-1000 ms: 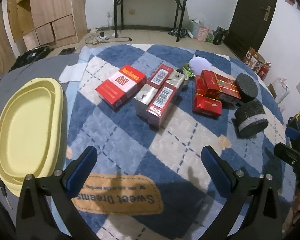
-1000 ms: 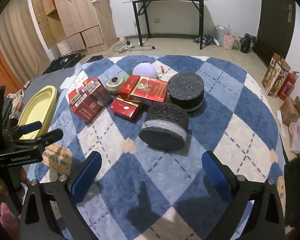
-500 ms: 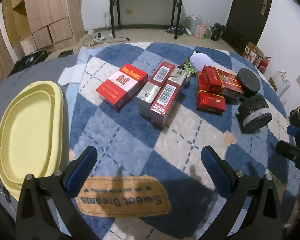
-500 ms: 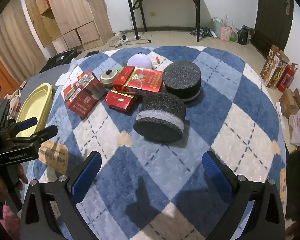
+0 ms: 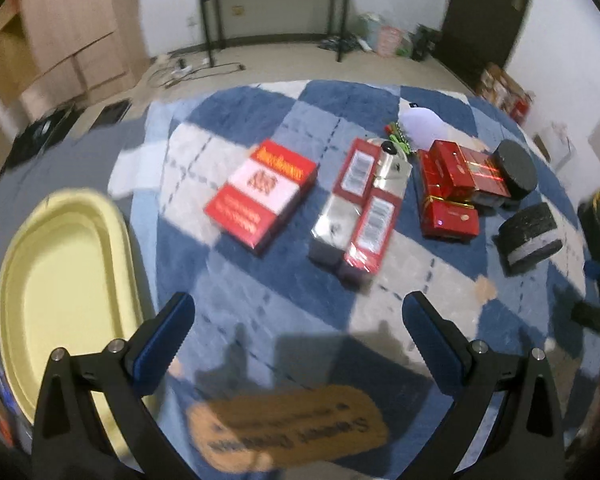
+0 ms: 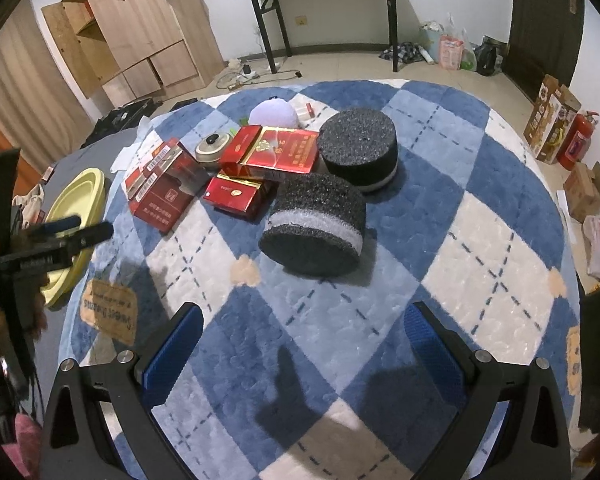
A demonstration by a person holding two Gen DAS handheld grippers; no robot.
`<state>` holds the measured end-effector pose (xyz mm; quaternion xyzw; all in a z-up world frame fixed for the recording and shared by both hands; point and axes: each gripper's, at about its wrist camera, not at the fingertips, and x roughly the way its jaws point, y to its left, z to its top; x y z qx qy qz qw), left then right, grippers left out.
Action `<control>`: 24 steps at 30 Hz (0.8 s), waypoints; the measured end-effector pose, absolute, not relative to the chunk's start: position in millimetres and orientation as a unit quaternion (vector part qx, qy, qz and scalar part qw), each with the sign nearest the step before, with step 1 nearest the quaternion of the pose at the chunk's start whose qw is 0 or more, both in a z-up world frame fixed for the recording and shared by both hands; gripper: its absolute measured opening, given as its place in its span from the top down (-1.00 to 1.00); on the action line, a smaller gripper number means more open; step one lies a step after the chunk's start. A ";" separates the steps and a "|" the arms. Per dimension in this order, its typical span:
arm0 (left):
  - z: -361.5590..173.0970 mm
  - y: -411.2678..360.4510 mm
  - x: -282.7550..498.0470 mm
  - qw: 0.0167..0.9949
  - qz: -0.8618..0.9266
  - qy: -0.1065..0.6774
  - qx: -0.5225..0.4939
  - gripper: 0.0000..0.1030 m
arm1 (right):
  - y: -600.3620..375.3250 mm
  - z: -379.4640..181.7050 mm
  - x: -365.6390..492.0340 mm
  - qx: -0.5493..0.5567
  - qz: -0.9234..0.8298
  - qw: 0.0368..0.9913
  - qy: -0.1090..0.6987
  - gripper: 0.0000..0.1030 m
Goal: Organize rigid objects
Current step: 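Grasp the red Double Happiness pack with the left tool while the right tool grasps a black foam cylinder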
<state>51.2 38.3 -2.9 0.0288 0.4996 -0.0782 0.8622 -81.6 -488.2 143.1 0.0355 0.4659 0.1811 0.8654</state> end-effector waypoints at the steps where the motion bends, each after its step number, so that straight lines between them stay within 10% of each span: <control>1: -2.2 39.3 56.0 0.859 -0.092 0.502 0.043 -1.00 | -488.3 143.1 -80.6 0.036 0.179 0.865 0.467 -0.99; 24: -62.6 58.6 171.3 0.791 -0.162 0.547 0.222 -1.00 | -468.8 129.2 1.9 0.083 0.161 0.832 0.525 -0.99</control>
